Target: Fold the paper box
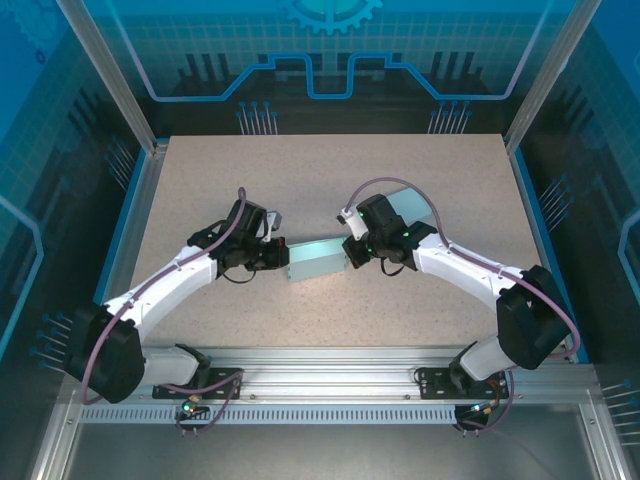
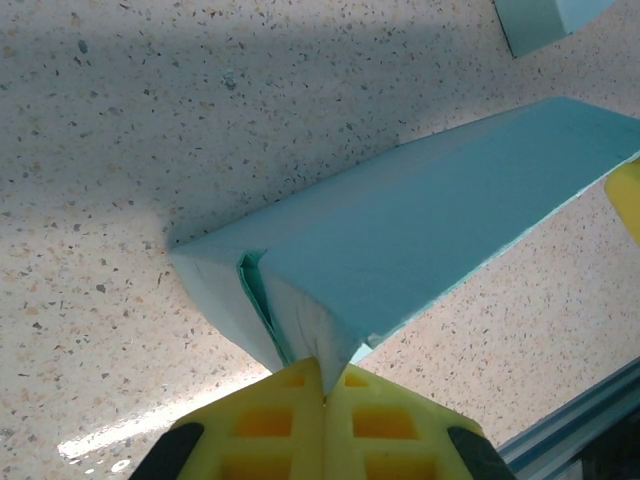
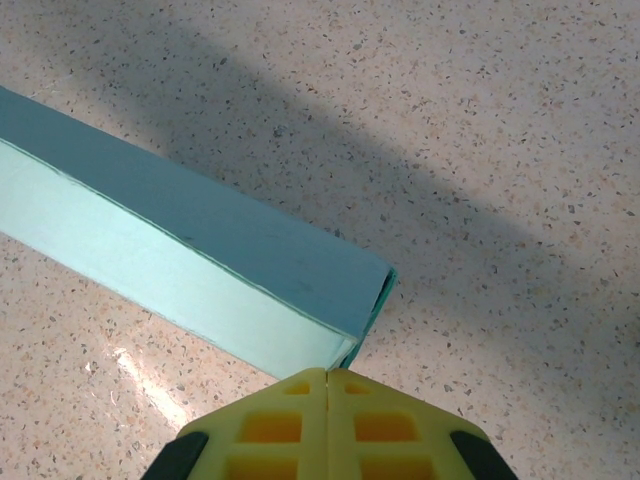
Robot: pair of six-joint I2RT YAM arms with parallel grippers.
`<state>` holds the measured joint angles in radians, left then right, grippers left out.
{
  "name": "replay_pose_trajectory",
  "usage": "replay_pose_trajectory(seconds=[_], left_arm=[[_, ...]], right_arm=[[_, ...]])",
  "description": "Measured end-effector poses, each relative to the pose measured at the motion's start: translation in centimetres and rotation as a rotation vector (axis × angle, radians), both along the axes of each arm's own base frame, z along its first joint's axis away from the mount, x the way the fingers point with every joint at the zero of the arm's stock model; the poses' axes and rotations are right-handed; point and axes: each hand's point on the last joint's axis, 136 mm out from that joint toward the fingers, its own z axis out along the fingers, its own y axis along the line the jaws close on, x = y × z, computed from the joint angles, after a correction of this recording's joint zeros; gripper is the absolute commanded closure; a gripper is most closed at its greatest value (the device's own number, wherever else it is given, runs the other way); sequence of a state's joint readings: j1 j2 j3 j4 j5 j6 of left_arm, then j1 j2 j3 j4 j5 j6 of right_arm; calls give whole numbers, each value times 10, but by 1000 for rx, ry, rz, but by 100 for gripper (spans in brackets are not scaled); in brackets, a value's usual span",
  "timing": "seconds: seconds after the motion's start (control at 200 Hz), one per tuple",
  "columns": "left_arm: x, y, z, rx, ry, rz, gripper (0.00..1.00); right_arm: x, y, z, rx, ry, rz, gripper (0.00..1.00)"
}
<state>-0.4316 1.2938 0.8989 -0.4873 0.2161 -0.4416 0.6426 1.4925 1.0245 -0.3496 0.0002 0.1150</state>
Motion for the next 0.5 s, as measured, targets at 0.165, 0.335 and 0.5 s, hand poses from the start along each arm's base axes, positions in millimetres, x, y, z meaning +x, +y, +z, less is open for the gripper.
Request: replay_pose_trajectory(seconds=[0.165, 0.335, 0.5], left_arm=[[-1, 1, -1, 3, 4, 2, 100], [-3, 7, -8, 44, 8, 3, 100], [-4, 11, -14, 73, 8, 1, 100]], right_arm=[[0, 0, 0, 0, 0, 0, 100], [-2, 3, 0, 4, 2, 11, 100], [-4, 6, 0, 7, 3, 19, 100]])
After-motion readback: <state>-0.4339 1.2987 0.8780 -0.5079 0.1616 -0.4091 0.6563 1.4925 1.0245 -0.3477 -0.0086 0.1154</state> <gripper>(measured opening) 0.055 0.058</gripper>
